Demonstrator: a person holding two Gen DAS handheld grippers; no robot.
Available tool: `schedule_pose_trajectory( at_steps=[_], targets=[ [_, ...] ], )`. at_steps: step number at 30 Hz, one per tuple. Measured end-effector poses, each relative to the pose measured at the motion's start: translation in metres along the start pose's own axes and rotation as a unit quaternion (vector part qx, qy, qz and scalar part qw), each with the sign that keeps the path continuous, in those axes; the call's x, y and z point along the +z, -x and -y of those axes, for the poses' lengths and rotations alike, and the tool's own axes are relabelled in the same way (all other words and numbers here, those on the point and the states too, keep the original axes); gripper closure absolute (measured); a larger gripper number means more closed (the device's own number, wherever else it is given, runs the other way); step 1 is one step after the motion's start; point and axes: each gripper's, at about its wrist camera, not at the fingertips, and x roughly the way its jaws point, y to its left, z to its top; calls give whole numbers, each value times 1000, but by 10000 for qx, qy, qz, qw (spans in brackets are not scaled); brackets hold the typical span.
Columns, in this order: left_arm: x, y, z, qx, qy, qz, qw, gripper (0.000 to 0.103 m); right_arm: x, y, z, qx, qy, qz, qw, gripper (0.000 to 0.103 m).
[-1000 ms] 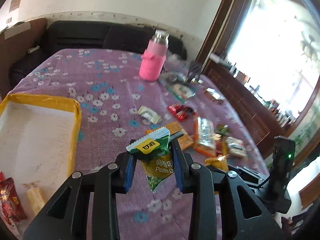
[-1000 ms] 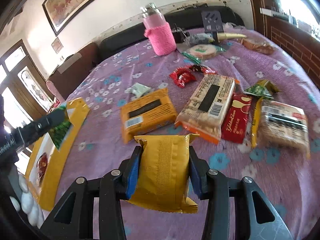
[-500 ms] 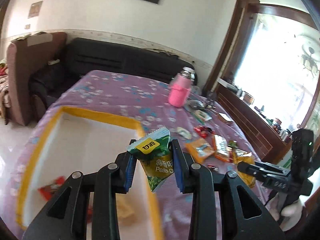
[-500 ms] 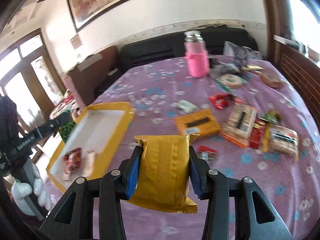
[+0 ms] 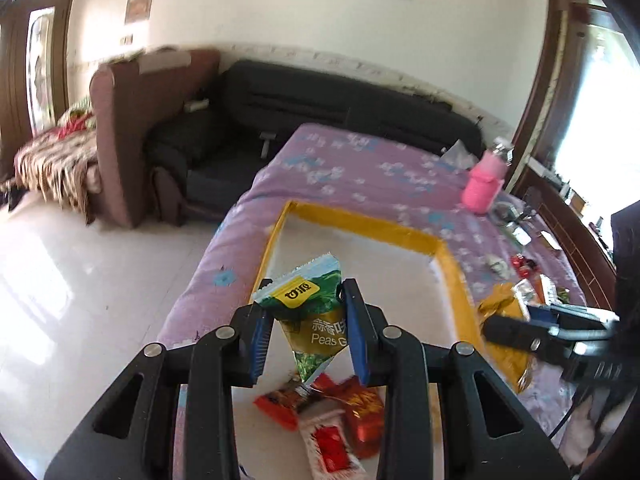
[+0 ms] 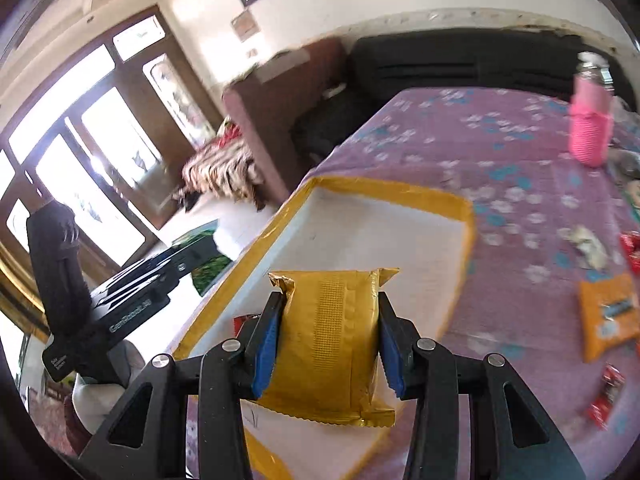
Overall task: Organize snacks
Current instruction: 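Carry both packets over the tray and open both tools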
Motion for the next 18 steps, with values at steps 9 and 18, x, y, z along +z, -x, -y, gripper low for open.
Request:
schedule_pose_trajectory(
  at_steps=[9,18],
  targets=[
    [-1,-53,4,39,-26,-674,9977,71,-12,-71,8,-409,108,-556,9976,59],
    [1,-45,0,-129,248,-754,9968,58,-14,-57,7,-191,102,-409,9989,47]
  ],
)
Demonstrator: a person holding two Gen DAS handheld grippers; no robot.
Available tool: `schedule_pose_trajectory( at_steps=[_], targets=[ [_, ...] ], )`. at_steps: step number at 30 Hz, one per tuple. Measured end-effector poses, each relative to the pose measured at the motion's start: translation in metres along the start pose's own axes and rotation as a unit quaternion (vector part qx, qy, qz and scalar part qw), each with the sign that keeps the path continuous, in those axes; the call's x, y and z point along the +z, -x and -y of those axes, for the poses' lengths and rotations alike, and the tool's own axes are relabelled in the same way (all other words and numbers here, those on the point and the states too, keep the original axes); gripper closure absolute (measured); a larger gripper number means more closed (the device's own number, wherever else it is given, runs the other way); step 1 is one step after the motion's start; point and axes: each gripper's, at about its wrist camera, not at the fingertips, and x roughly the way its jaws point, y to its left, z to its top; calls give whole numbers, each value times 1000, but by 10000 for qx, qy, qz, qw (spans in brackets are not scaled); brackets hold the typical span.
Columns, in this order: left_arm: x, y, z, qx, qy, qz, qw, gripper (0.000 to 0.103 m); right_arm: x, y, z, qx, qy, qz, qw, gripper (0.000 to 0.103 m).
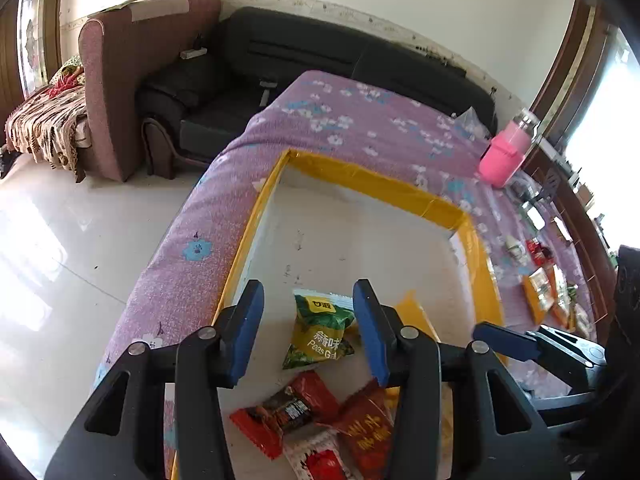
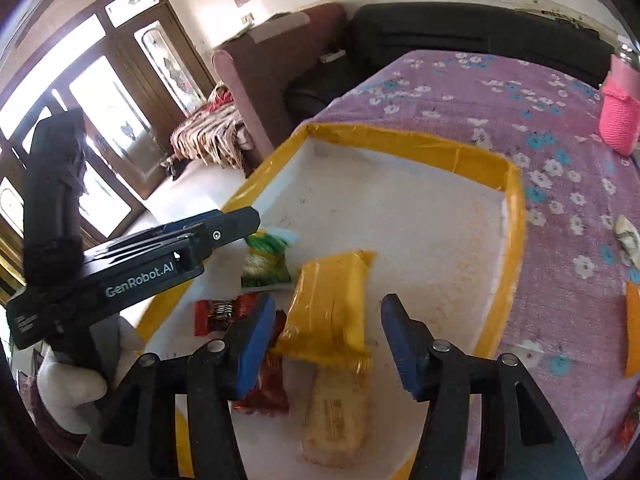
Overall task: Organize snacks
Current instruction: 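Carry both packets over the tray and open both tools, then move both tools back over the snacks on the table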
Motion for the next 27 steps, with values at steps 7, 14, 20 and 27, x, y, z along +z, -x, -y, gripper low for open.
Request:
schedule_pose_trajectory(
  at_steps=[7,14,20,27],
  targets=[
    [1,32,49,-645,-281,378,9968,58,-47,92,34,-108,-364,589,9975,44],
    [-12,47,144,-1737,-827,363,9806,47,-128,199,107,-1452,-909,981,9803,43],
    [-32,56,207,-2085,-1265,148,9697,46,-187,276,180,-1843,-1938,1420,9530,42],
    [-47,60,231,-1885,-1532,89,9700,46,-228,313,240,-1858,-2726,1729,9281,40]
  ],
)
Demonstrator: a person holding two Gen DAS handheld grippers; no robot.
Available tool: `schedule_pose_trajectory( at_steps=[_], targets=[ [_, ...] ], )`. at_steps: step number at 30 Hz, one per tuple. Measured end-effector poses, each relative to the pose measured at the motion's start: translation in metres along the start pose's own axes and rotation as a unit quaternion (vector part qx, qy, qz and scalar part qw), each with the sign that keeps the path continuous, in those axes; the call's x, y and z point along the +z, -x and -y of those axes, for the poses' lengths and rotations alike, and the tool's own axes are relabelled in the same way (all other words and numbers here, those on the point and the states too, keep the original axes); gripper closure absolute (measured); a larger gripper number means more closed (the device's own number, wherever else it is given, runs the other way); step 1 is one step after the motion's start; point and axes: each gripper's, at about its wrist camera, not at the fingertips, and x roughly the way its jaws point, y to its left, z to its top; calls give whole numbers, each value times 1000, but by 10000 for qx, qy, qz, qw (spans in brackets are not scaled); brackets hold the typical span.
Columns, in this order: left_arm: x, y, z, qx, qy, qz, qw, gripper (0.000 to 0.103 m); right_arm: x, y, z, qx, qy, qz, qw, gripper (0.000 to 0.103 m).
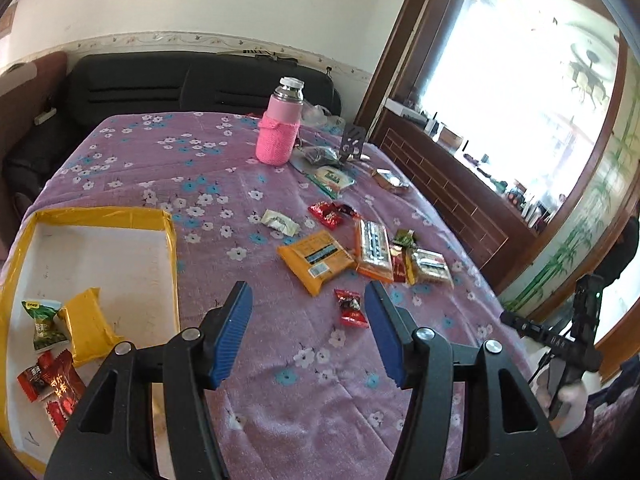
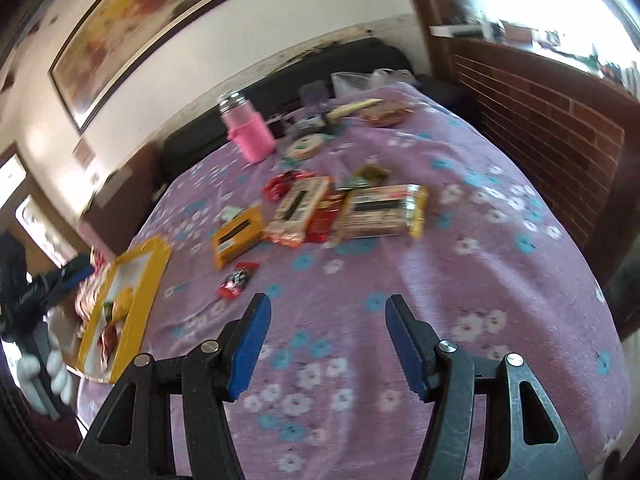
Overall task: Organize snacks
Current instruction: 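Move both tools back over the snacks on the table, then grasp the white rice cracker pack with the right tool while the left tool grasps the orange biscuit pack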
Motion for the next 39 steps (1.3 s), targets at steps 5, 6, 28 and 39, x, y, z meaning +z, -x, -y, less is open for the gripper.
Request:
schedule_pose_trajectory(
  at_steps=[5,6,28,39],
  targets=[
    [-9,-10,-1,112,150,-161,9997,46,1,-6,15,22,3,19,10000,40],
    [-10,-12,-1,141,192,-193,9995,46,2,-9,17,43,-16,-1,10000,40],
    [6,-85,43,613,-300,-698,9952,42,69,-140,-22,732,302,-549,9953,40],
    [30,-182,45,747,-1192,-1184,9829,42,101,-236,-73,-611,281,-779,9947,39]
  ],
)
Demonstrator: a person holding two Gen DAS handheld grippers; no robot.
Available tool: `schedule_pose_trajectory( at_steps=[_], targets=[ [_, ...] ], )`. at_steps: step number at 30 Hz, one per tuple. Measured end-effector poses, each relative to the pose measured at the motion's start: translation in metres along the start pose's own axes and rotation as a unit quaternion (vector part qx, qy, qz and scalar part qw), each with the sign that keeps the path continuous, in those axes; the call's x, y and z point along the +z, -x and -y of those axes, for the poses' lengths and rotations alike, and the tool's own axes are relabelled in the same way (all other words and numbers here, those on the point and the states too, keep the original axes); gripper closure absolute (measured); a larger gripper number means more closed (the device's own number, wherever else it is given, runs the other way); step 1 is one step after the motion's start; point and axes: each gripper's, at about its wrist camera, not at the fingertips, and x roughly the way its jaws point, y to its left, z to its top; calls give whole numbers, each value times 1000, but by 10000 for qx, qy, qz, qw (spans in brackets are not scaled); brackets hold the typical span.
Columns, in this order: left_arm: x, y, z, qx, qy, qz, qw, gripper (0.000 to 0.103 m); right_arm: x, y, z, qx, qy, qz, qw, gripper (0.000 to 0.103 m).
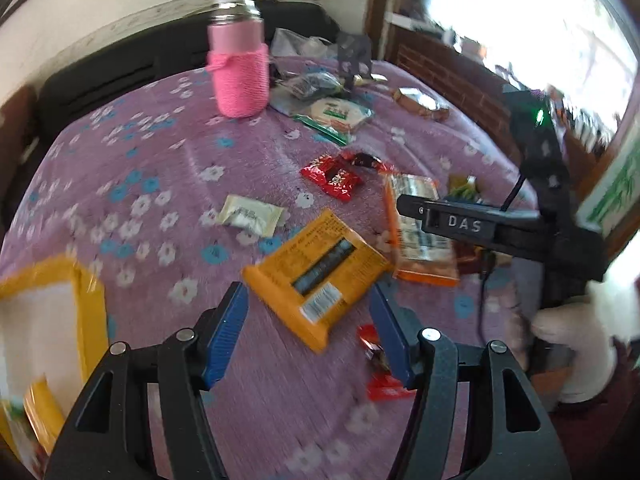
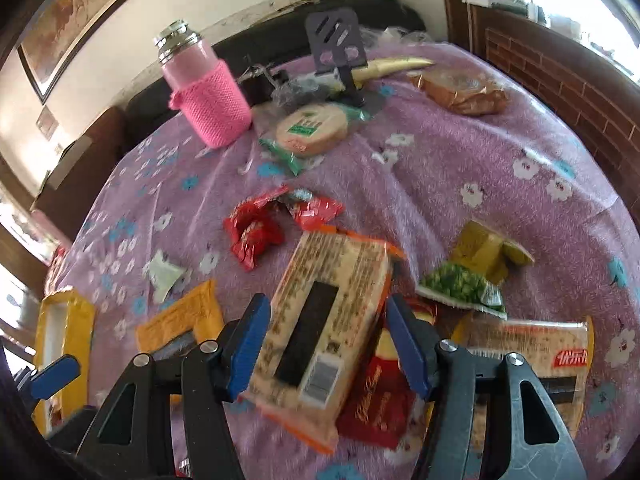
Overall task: Organize snacks
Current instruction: 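Grasp the white rice cracker pack with the right tool while the left tool grasps the orange biscuit pack, then carry both packs over the yellow-bordered tray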
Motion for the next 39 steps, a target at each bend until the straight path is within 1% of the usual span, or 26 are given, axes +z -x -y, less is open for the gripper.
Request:
schedule_pose_trajectory(
  at_steps=[2,4,6,7,8,9,10,11,12,16,18,21,23,24,25,26,28,31,34,39],
  targets=[
    [5,-16,4,88,-382,-48,9992,42,0,-5,-4,-4,44,3,10000,36],
    [9,-32,10,120,-758,-124,9970,42,-1,-12,-11,-86,198,-24,9998,30],
    [12,-45,13,32,-994,-220,9948,42,-1,-19,-21,-251,507,-56,9984,29],
    [13,-50,14,-19,-1081,-254,9938,41,0,-22,-25,-349,667,-57,9971,29],
    [14,-54,14,-117,-1166,-239,9928,38,-1,-24,-28,-411,781,-71,9961,29],
    [16,-55,14,-192,-1233,-194,9920,35,-1,-24,-30,-431,854,-81,9954,32],
    [18,-58,14,-217,-1273,-214,9914,30,-1,-23,-30,-434,893,-94,9950,37],
    [20,-60,13,-295,-1269,-229,9912,28,0,-22,-29,-396,890,-120,9952,39],
    [21,-62,12,-385,-1235,-260,9913,28,1,-20,-26,-295,839,-148,9959,44],
    [19,-64,5,-739,-1041,-331,9913,26,0,-16,-21,-47,708,-195,9973,45],
    [14,-64,7,-748,-1178,-407,9894,25,0,-14,-18,140,630,-197,9977,45],
    [3,-68,13,-565,-1512,-589,9851,23,0,-14,-14,472,477,-232,9975,45],
    [3,-69,11,-662,-1409,-595,9860,24,-1,-13,-13,569,434,-229,9972,45],
    [4,-69,12,-651,-1336,-585,9872,24,-1,-12,-12,619,415,-201,9970,45],
    [4,-69,12,-605,-1297,-577,9880,25,-1,-11,-12,645,407,-176,9969,45],
    [5,-68,13,-583,-1209,-561,9894,32,-2,-9,-11,650,399,-143,9970,45],
    [5,-66,15,-416,-1078,-548,9918,33,-2,-5,-10,667,392,-47,9970,45],
    [3,-62,11,-369,-784,-449,9952,33,0,0,-7,713,354,77,9968,45],
    [-1,-40,1,-374,-394,-277,9981,33,2,7,-4,841,300,244,9957,46],
    [-11,30,-23,-301,85,204,9993,33,0,22,-9,1168,353,500,9913,46]
  ],
)
